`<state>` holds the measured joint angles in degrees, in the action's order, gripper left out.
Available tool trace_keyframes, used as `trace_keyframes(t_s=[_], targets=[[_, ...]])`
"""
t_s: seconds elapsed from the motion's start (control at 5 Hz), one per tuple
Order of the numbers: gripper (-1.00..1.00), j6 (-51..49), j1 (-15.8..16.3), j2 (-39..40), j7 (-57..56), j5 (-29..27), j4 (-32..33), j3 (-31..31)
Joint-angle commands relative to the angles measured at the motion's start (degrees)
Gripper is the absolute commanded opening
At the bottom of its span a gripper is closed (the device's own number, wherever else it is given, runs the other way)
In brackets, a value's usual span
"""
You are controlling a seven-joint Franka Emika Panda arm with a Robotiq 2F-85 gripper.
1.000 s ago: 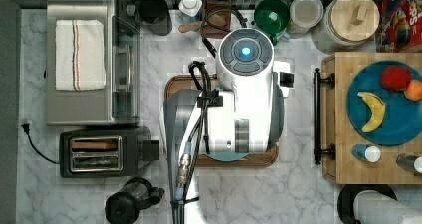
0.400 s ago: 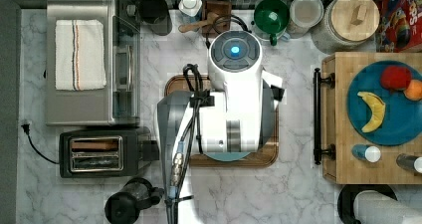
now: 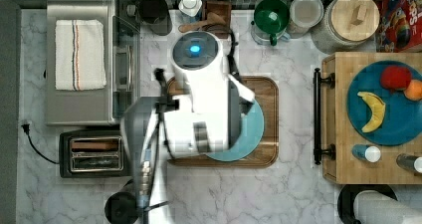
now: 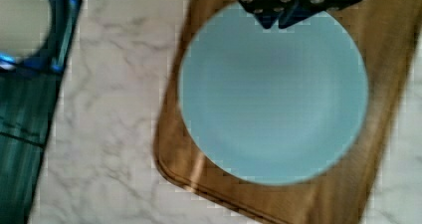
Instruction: Pick up the toast.
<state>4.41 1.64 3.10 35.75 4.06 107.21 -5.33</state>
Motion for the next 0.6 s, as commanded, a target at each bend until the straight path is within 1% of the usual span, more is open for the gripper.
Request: trace_keyframes(t_s=[0.2,0.4,0.6], targets=[[-1.00,2.5,7.5,-1.5,19.9,-4.0,-6.6,-7.8],[-1.00,4.9,8.3,-2.5,27.4,-4.1,-5.6,-10.5],[-1.00,2.5,8.6,0.4,36.6,-4.6,-10.5,-13.9]])
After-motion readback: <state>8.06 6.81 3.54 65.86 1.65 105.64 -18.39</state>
